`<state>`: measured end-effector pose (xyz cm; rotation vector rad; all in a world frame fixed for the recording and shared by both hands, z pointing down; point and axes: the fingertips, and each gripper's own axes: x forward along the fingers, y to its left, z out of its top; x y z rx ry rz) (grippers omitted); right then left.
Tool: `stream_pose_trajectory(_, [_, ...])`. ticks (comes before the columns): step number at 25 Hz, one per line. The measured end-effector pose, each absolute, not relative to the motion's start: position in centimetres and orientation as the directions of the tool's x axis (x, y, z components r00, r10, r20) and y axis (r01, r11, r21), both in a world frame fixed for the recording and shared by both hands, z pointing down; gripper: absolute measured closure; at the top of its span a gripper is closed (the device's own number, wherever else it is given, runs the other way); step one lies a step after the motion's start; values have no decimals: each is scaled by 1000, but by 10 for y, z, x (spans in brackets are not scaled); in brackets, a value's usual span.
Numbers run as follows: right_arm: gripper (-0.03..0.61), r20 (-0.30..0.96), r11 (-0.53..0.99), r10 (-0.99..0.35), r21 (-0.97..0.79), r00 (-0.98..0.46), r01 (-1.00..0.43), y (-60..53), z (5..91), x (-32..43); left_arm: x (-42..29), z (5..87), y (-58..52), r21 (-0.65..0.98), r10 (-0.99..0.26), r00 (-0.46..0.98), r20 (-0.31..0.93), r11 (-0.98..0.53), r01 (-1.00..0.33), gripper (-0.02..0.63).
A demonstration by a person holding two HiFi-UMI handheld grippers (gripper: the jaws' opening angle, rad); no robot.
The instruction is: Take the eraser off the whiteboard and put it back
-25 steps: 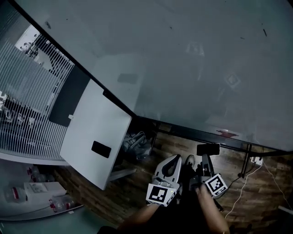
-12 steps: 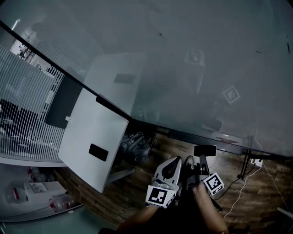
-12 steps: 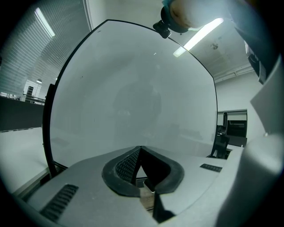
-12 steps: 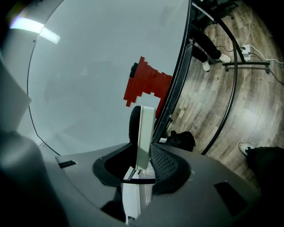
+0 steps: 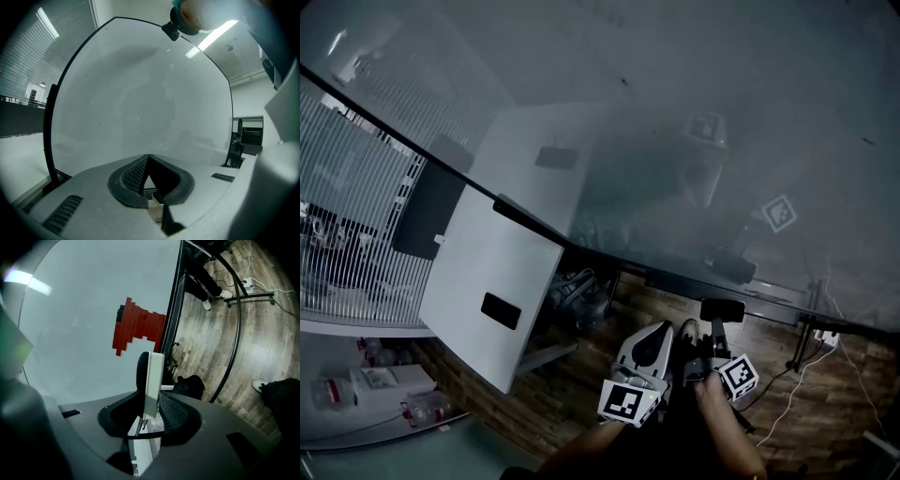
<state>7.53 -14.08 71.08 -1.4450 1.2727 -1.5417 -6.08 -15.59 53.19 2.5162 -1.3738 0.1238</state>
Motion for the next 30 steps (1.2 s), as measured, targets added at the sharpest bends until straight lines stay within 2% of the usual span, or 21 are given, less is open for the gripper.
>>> stream_pose_trajectory(30, [443,266,-265,-957,-964,-116,-25,-164,717,72,-72,543,-167,189,-823,520,229,-486,-853,607])
